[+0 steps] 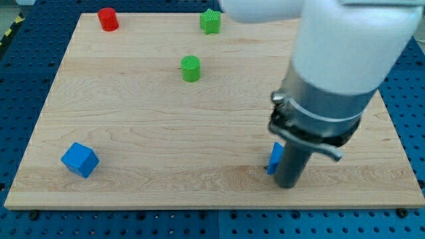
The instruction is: Push the blue triangle slightly upwards
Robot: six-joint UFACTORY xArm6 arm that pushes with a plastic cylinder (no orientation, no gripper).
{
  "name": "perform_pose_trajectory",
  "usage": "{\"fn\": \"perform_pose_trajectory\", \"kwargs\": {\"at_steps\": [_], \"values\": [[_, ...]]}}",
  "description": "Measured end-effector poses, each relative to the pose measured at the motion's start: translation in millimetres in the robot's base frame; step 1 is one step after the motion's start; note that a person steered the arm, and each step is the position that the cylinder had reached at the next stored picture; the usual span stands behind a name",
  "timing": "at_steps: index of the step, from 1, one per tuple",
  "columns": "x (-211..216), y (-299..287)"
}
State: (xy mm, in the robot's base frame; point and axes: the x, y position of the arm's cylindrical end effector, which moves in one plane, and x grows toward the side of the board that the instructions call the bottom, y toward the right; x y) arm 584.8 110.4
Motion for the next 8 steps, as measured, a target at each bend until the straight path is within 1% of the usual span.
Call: {"fn": "perform_pose_trajectory", "kwargs": {"at_steps": [1, 3, 4, 5, 6, 7, 8], "values": [[-11.9, 4.1], [-2.8, -3.2], [-17.0, -27.2], [-27.6, -24.1], [-34.7, 0.0], [-47.8, -4.1], [-48.1, -24.9]]}}
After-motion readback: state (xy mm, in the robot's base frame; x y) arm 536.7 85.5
